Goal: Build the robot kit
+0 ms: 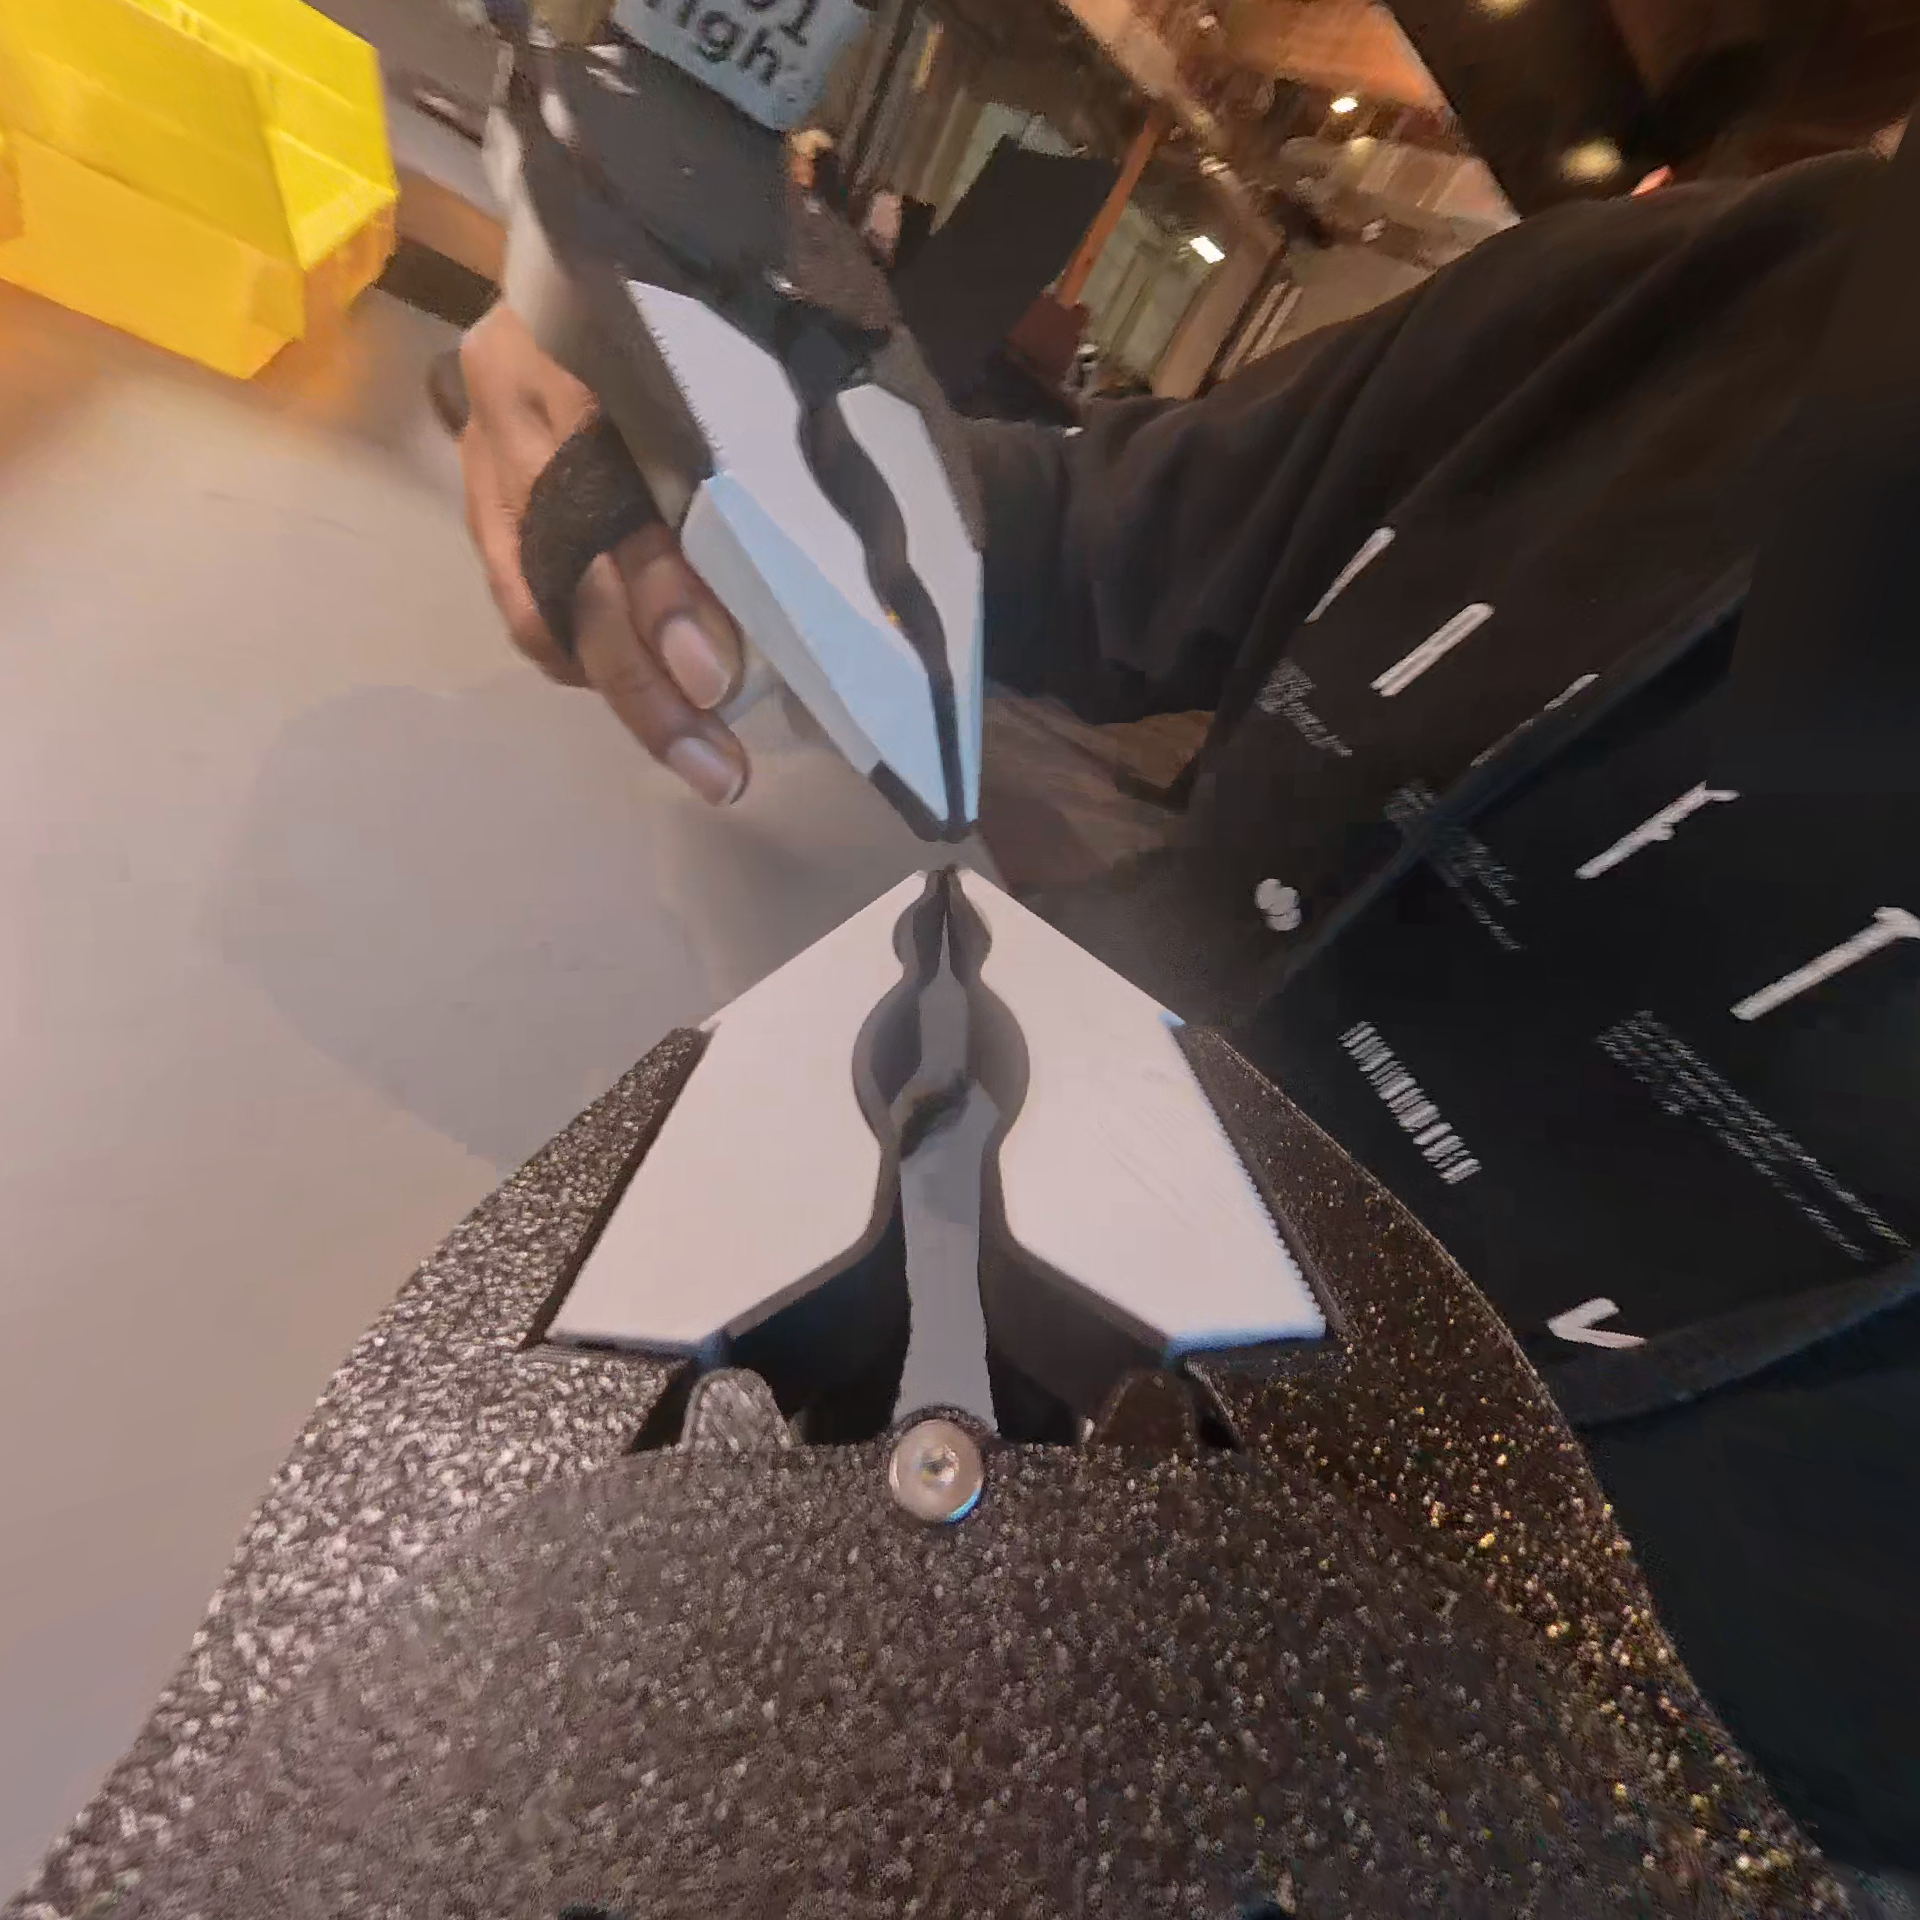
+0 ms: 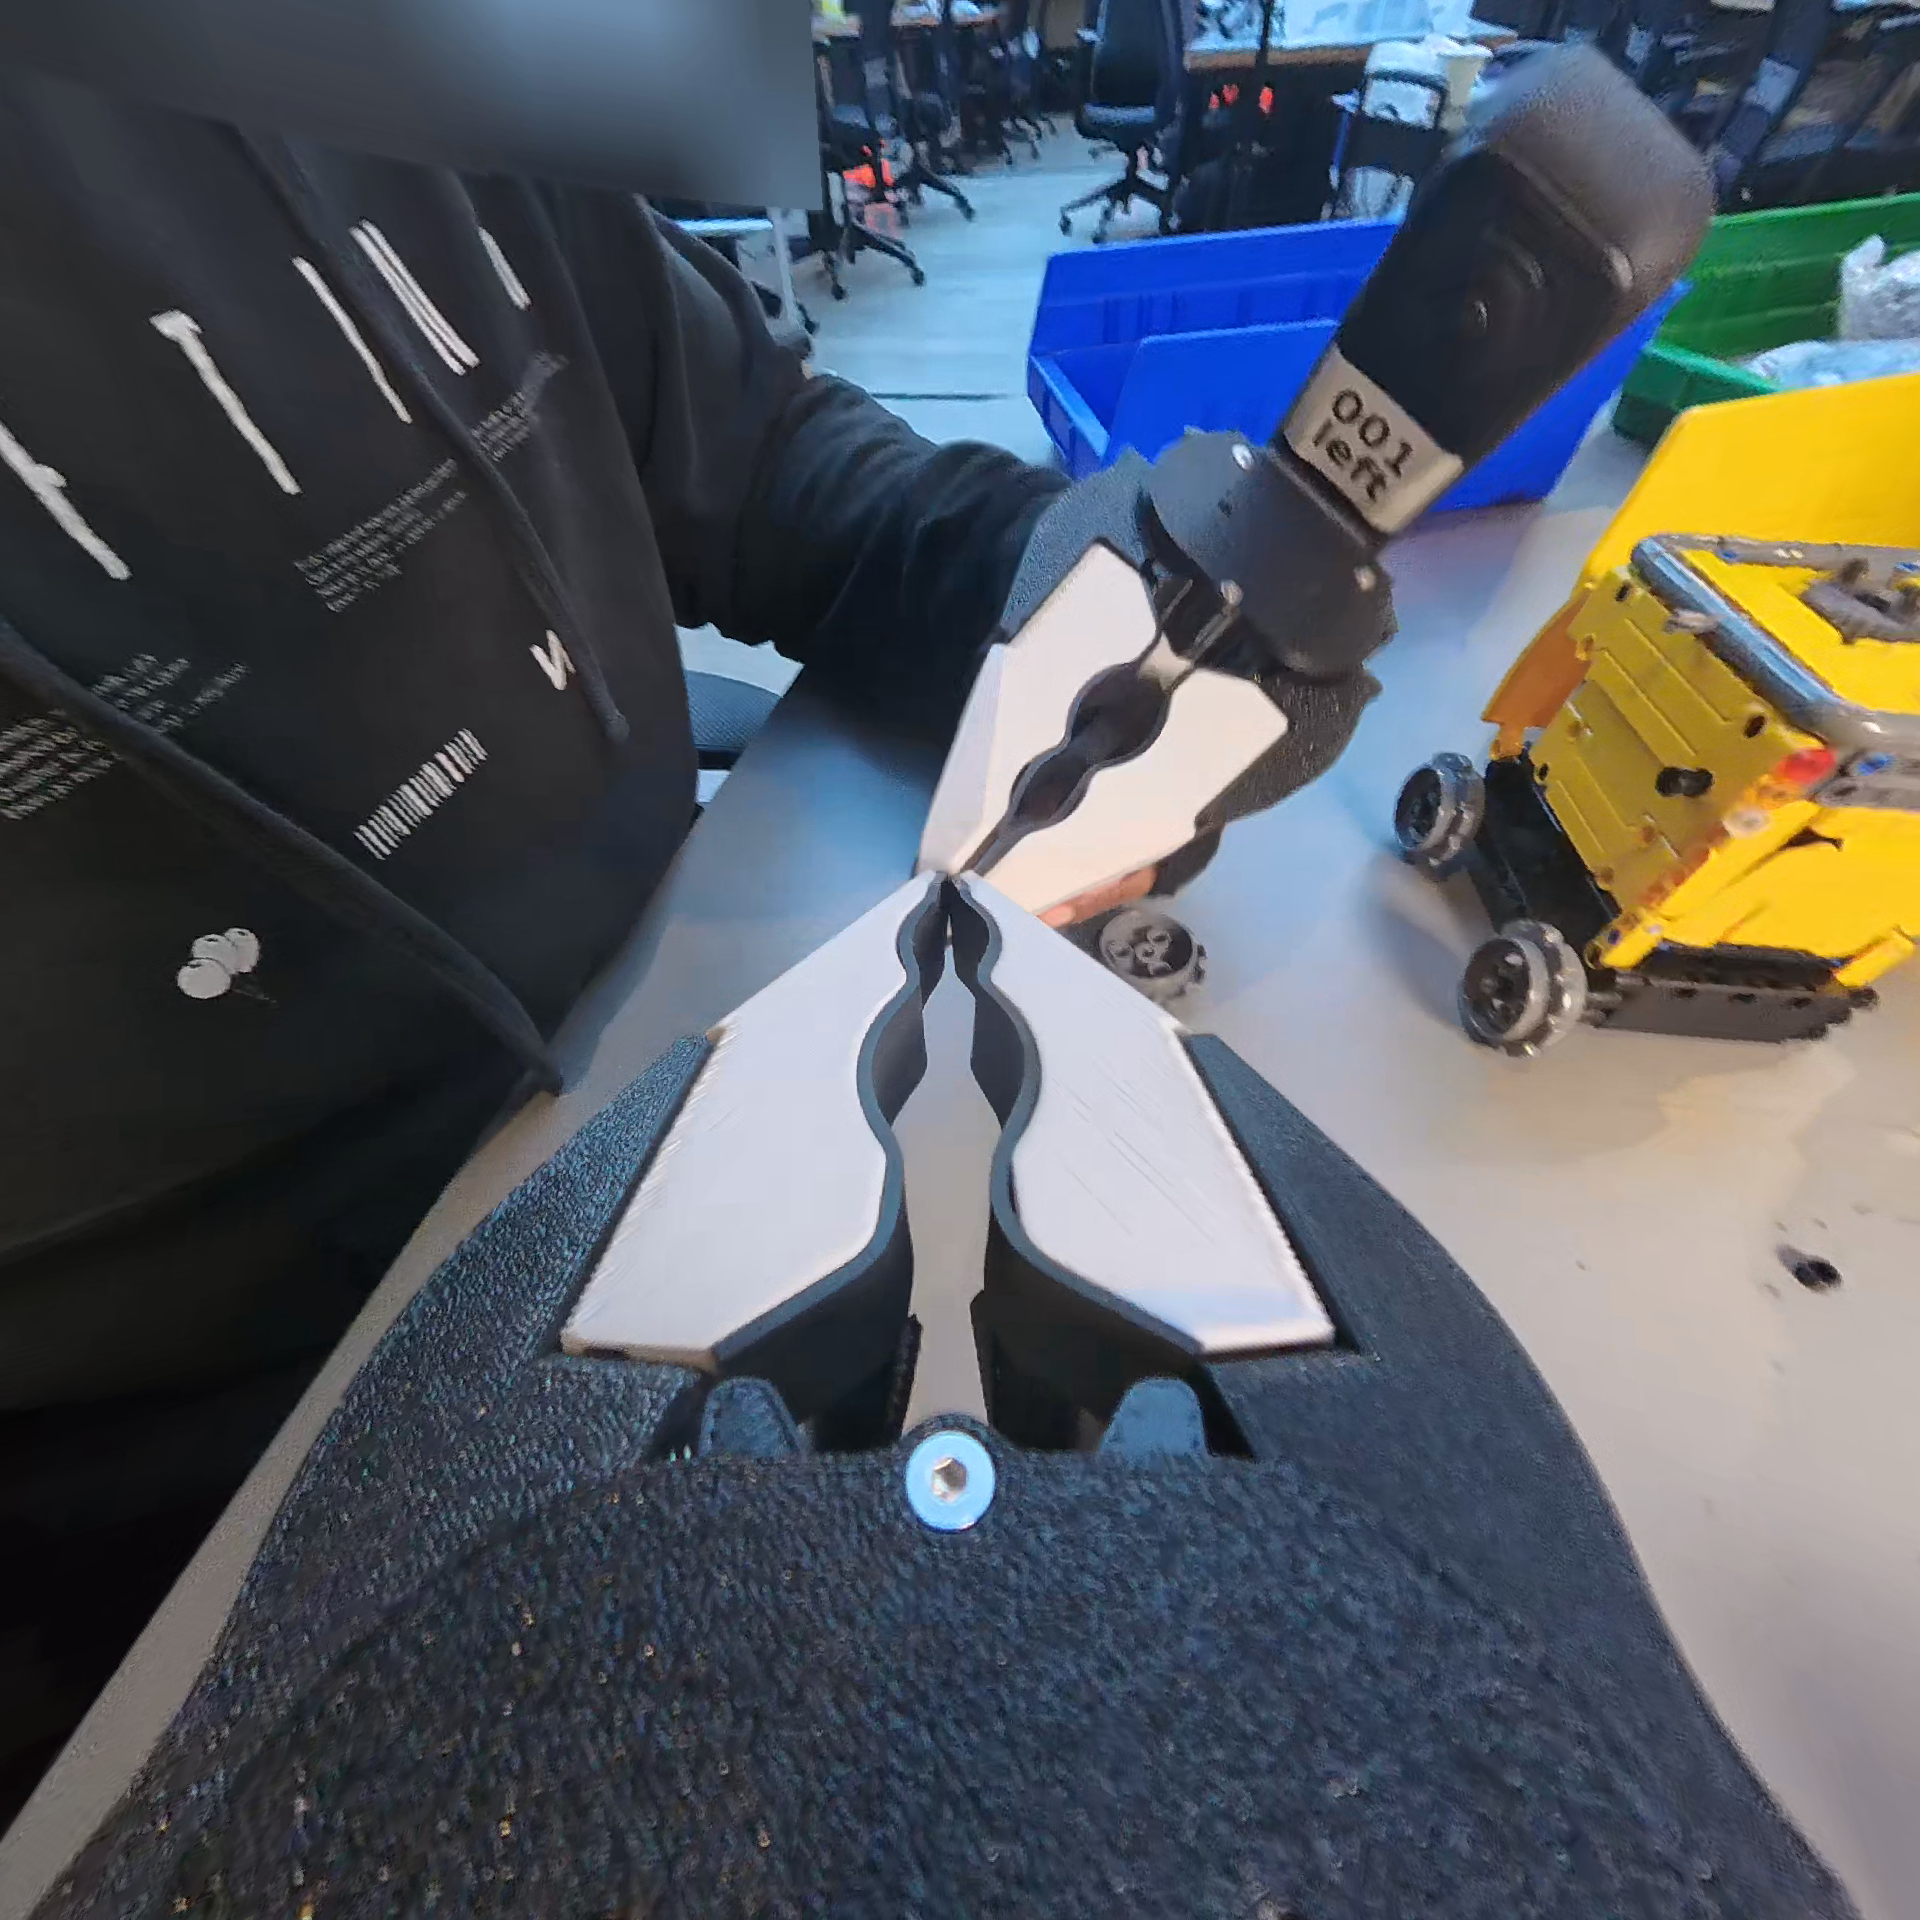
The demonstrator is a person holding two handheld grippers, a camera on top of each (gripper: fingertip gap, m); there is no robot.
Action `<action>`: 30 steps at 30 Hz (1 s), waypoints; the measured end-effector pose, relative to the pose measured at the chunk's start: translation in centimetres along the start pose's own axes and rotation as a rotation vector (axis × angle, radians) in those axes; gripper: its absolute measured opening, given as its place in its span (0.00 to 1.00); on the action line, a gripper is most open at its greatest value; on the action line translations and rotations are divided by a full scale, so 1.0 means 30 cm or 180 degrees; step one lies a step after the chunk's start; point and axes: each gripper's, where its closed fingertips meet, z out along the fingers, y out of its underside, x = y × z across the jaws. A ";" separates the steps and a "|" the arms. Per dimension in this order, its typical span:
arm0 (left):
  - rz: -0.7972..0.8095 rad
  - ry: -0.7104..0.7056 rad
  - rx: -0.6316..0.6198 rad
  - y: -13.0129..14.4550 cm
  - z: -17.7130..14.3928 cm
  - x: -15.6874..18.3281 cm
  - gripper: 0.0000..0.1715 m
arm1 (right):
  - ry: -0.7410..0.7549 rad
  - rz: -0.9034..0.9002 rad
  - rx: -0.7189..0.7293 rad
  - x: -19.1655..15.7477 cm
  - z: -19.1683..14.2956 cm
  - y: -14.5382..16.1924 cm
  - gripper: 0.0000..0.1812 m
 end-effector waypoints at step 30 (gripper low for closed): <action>0.0788 -0.1629 -0.1800 0.241 -0.306 -0.184 0.31 | 0.0033 -0.0670 -0.1724 0.004 0.231 0.294 0.02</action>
